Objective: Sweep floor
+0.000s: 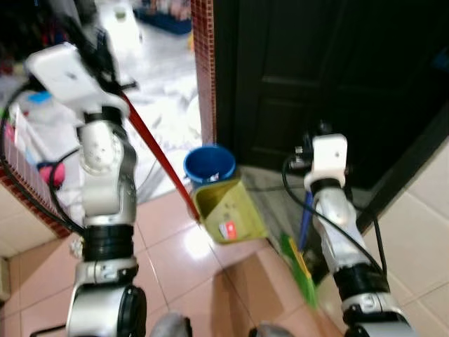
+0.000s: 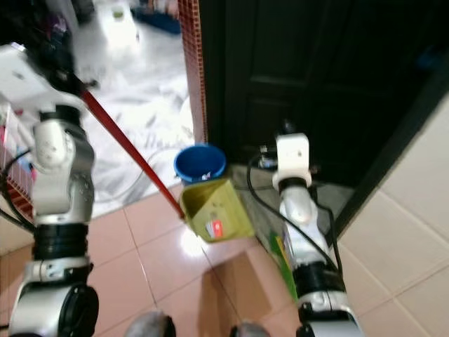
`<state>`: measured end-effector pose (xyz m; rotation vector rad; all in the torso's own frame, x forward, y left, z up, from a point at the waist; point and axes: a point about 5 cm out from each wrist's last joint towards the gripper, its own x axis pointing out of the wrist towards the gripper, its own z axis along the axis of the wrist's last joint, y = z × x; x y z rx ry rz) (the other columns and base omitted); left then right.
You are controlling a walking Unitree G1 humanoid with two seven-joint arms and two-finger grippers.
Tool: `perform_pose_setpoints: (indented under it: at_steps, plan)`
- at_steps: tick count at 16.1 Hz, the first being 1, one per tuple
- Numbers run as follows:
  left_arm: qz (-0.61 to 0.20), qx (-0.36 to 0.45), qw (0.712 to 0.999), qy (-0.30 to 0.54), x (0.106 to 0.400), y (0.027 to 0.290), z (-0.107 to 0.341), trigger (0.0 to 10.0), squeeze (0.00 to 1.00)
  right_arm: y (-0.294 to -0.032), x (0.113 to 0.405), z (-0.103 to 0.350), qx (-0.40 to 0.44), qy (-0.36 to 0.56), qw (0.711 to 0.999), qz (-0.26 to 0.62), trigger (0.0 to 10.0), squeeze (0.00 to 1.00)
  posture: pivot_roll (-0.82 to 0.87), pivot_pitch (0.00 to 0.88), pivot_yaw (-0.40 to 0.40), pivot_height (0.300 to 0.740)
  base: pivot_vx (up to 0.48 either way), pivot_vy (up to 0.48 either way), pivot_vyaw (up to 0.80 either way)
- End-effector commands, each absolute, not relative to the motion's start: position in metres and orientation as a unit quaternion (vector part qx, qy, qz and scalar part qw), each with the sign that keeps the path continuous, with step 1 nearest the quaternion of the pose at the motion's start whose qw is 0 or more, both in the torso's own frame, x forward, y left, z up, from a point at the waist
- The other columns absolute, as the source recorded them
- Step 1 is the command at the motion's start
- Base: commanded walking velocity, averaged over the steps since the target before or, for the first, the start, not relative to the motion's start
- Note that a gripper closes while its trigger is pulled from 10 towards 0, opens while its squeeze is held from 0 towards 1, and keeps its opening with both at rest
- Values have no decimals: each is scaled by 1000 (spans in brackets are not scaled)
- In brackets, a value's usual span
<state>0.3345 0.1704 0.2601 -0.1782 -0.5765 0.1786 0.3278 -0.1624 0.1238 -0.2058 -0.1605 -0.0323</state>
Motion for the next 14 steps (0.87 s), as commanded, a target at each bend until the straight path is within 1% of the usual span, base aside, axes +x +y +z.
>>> perform_pose_setpoints:
  at_steps: [1,8,11,14]
  plan:
    - [102,-78,937,-325,328,179,279,10000,0,-157,331,133,-103,-100,990,-10,10000,0,5,0,13,740,0,0,0]
    - [106,-73,942,-311,330,182,271,10000,0,-156,330,135,-104,-102,989,0,10000,0,0,0,17,740,0,0,0]
    - [116,-71,937,-321,329,185,275,10000,0,-153,330,136,-101,-110,989,12,10000,0,0,0,16,740,0,0,0]
    - [137,-65,931,-332,329,192,280,10000,0,-151,330,138,-96,-114,989,19,10000,0,1,0,18,740,437,0,0]
